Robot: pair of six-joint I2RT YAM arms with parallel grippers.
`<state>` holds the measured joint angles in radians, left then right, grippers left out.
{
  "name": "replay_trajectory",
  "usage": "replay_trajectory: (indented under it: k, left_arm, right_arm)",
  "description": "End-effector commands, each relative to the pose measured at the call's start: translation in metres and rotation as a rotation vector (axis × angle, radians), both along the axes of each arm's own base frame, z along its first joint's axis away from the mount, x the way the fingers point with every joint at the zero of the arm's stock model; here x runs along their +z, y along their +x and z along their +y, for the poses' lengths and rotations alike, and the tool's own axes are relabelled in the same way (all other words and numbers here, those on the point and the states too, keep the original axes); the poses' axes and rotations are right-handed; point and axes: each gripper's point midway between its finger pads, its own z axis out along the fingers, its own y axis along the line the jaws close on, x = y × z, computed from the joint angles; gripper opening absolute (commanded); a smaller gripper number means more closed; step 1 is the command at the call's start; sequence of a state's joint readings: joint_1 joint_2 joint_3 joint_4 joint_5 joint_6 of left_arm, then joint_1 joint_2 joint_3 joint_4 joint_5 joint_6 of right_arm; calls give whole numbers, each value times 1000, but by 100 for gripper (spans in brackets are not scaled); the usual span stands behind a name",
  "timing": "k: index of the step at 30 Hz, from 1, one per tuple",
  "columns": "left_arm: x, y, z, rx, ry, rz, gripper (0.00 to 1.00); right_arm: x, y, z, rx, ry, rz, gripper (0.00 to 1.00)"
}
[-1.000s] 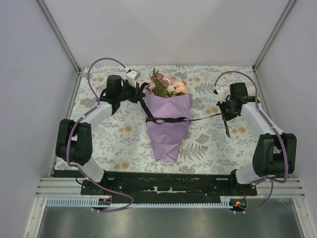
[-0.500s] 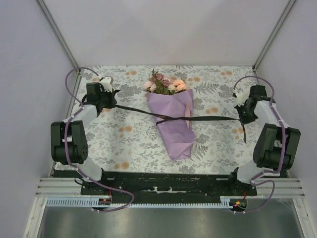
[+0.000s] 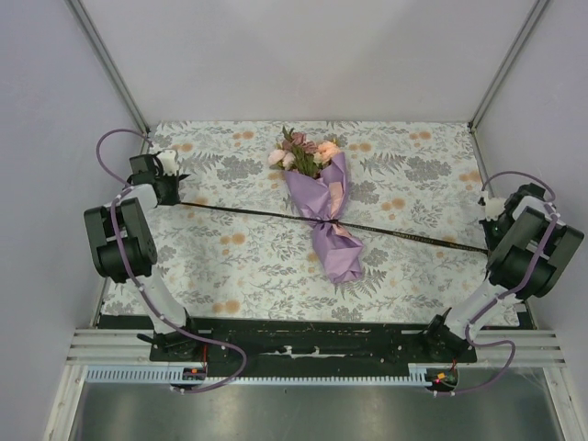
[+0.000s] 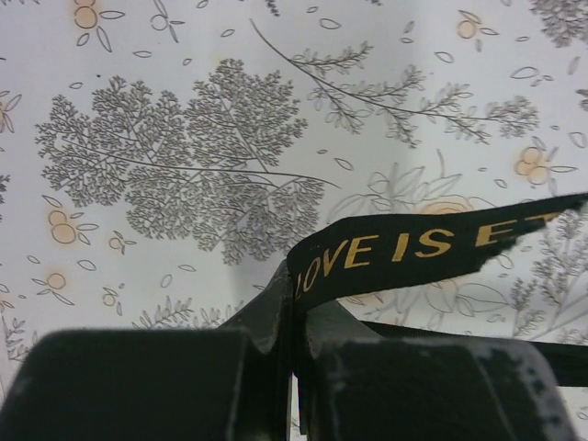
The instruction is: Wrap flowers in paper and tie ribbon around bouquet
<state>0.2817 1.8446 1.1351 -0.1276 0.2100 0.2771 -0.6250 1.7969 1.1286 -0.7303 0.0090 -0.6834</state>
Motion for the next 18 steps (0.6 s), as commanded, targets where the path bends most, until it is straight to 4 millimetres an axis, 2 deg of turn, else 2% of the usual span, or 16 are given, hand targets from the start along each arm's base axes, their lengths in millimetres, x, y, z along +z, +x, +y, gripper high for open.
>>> replay_trajectory:
  k: [1,7,10,14,18]
  left_arm:
    - [22,19,85,99,236,-41,2]
    - [17,25,113,146,283,-20,2]
    - [21,29,134,197,324,-16,2]
    - [26,35,154,217,342,-15,2]
    - [33,41,152,185,348,-36,2]
  right_arm:
    - [23,-10,-78,-9,-247,3,0]
    - [31,-33,-111,-51,-305,8,0]
    - [32,-39,-118,-54,-318,11,0]
    - [31,-46,-113,-19,-320,21,0]
    - [29,-52,-94,20,-286,7,0]
